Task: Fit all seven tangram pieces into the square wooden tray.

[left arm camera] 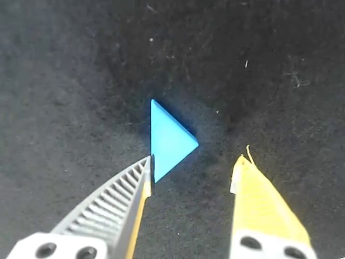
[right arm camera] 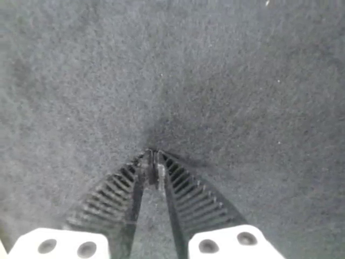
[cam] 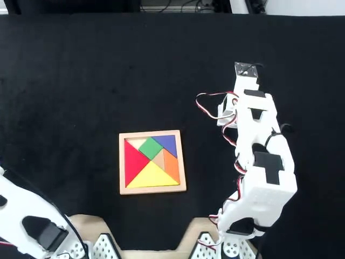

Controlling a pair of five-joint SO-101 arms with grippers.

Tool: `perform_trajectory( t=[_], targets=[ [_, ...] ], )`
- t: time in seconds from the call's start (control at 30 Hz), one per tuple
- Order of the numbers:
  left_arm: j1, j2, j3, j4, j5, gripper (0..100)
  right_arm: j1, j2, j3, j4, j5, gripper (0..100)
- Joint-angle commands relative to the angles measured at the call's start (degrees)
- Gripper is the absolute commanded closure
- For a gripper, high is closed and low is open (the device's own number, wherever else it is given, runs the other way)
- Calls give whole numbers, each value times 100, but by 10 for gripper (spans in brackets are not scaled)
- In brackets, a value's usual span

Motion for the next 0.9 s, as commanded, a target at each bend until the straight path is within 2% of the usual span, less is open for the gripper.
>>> perform_trajectory(
  t=[0.0,0.37,0.53,0.87],
  targets=[
    [-4,-202,-259,70,-4563,758,-88,-13,-286,9,53,987],
    [-4,589,-576,-193,-4563,758,-88,-13,-286,9,53,987],
    [84,800,-1024,-123,-4519,758,-88,-13,-286,9,53,987],
    [330,853,-1033,70,-4510,758,-97,-13,-286,9,53,987]
  ],
)
